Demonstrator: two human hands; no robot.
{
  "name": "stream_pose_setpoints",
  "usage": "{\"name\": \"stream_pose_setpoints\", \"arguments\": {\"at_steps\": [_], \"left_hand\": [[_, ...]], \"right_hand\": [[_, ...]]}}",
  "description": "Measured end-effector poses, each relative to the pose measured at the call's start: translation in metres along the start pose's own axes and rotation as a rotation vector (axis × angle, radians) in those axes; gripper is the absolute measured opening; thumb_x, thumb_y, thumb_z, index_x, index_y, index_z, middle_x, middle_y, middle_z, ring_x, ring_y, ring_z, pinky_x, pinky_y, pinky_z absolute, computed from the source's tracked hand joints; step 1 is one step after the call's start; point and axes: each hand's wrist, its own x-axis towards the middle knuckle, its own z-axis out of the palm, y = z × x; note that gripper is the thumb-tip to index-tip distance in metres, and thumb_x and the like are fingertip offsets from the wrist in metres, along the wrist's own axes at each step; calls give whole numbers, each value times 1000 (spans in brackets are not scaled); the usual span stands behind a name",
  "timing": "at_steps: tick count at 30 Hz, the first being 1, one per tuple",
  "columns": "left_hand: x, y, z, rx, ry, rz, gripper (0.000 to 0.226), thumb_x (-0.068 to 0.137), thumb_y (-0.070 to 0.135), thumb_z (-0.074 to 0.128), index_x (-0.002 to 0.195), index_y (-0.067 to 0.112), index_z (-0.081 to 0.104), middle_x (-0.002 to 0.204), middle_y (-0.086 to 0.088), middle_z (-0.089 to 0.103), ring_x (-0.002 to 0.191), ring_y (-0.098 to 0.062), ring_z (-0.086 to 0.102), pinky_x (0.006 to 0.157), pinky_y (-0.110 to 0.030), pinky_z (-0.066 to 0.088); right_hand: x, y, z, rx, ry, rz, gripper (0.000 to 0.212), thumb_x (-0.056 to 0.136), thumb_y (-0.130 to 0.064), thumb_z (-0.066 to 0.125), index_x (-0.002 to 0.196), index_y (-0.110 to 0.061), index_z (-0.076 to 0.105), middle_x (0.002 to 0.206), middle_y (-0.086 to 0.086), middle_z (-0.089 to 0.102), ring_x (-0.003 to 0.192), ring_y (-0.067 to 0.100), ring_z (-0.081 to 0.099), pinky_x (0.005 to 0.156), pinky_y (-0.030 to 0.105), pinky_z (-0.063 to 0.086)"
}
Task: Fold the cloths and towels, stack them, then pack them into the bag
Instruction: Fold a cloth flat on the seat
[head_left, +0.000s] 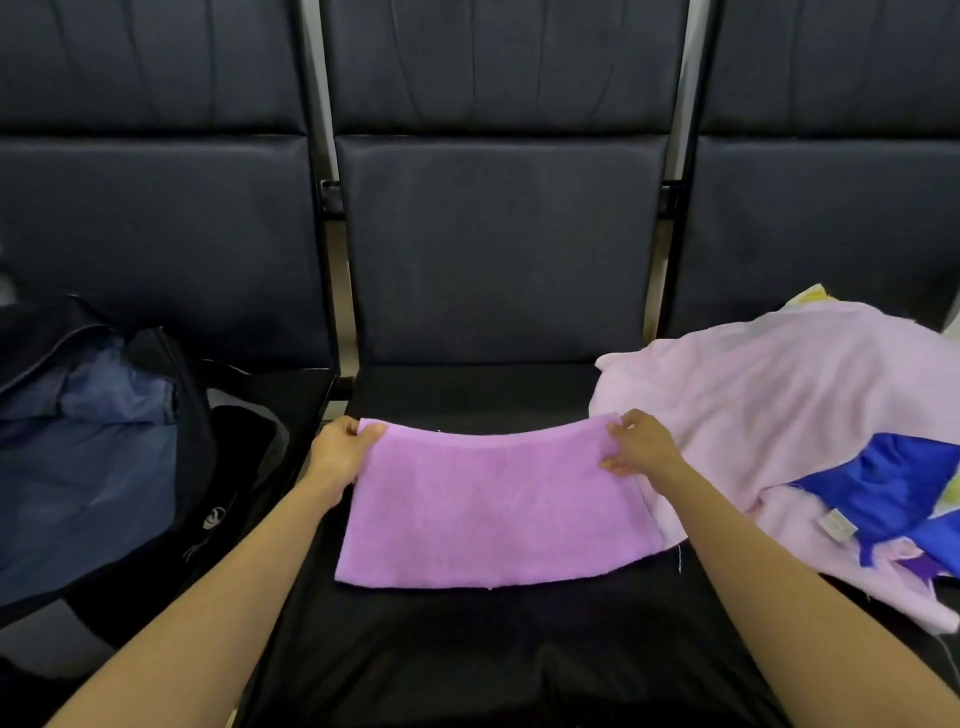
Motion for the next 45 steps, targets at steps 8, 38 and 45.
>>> {"name": "stream_pose_setpoints", "arguments": {"at_steps": [8, 38, 45], "left_hand": [[-7, -13, 1, 513, -99, -55, 90, 74, 26, 81, 142, 3, 28, 145, -17, 34, 130, -33, 42, 102, -44, 44], [-91, 91, 88, -20, -658, 168, 62, 84, 3, 62, 140, 26, 47, 116, -4, 52, 80, -11, 57, 72, -27, 52], [-108, 89, 154, -181, -851, 13, 63, 88, -10, 51, 144, 15, 40, 106, -5, 66, 91, -16, 67, 64, -22, 57]], "right_hand": [[-19, 10, 15, -375, 35, -139, 54, 94, -17, 55, 140, -9, 29, 134, 16, 40, 111, 36, 54, 93, 40, 46], [-31, 30, 12, 519, -319, 244, 39, 99, -37, 48, 117, -6, 60, 115, 14, 64, 102, 29, 61, 89, 40, 50], [-31, 30, 3, 612, -342, 244, 52, 101, -47, 31, 120, -5, 55, 112, 13, 62, 99, 28, 60, 88, 39, 45]]}}
